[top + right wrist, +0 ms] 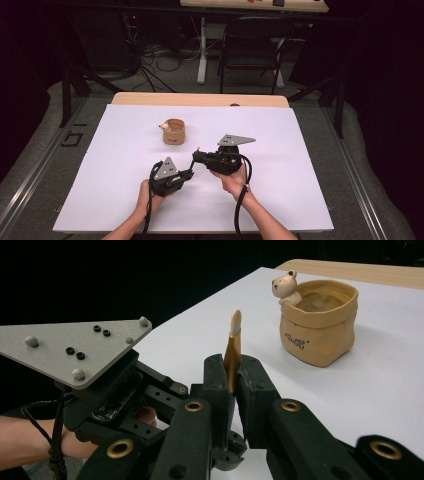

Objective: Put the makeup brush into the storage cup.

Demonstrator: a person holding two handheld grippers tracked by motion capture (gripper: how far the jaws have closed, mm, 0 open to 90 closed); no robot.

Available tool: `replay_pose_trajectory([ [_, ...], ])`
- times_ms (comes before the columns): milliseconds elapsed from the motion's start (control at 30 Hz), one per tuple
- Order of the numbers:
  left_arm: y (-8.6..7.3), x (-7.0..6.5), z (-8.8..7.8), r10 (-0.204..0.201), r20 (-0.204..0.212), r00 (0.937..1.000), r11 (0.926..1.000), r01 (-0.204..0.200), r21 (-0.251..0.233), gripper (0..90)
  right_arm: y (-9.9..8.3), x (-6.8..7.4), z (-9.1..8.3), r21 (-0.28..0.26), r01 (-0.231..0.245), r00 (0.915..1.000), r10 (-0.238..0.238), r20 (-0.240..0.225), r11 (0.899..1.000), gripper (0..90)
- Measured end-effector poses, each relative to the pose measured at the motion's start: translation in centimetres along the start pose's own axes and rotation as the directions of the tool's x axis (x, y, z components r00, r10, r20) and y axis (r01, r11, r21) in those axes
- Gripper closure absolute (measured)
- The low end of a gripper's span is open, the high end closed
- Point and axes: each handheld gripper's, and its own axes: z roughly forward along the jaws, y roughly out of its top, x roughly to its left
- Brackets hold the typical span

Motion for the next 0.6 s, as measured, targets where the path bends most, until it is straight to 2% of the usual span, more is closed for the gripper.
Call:
replay_pose_trajectory([
  [100, 0.1, 0.0, 0.0, -0.009, 0.017, 0.9998, 1.0, 0.009, -0.003, 71.6, 0.1, 0.3, -0.1, 0.002, 0.019, 0.9998, -0.019, 0.012, 1.0, 83.7],
  [133, 0.1, 0.1, 0.1, -0.016, 0.035, 0.9993, 0.9999, 0.016, -0.004, 67.2, 0.2, 0.4, -0.2, 0.008, 0.03, 0.9994, -0.031, 0.017, 1.0, 83.7],
  [167, 0.2, 0.1, 0.2, -0.028, 0.059, 0.9978, 0.9996, 0.028, -0.001, 59.8, 0.2, 0.5, -0.2, 0.007, 0.041, 0.9988, -0.041, 0.026, 0.999, 83.7],
  [233, 0.4, 0.0, 0.3, -0.018, 0.062, 0.9979, 0.9998, 0.019, -0.003, 48.4, 0.3, 0.8, -0.2, 0.016, 0.066, 0.9972, -0.067, 0.035, 0.998, 83.7],
  [300, 0.5, -0.1, 0.3, -0.031, 0.063, 0.9975, 0.9995, 0.031, -0.003, 36.7, 0.2, 1.2, -0.1, 0.028, 0.09, 0.9948, -0.091, 0.047, 0.996, 83.7],
  [400, 0.8, -0.1, 0.2, -0.025, 0.047, 0.9986, 0.9996, 0.026, -0.014, 21.2, 0.2, 1.6, 0.1, 0.042, 0.122, 0.9906, -0.124, 0.058, 0.992, 83.7],
  [467, 1.1, -0.1, 0.0, -0.019, 0.022, 0.9996, 0.9993, 0.02, -0.033, 15.3, 0.2, 1.8, 0.2, 0.052, 0.132, 0.9891, -0.135, 0.058, 0.99, 83.7],
  [600, 1.5, -0.1, -0.2, -0.032, -0.013, 0.9994, 0.997, 0.031, -0.07, 4.2, 0.1, 2.1, 0.4, 0.058, 0.166, 0.983, -0.17, 0.07, 0.984, 83.6],
])
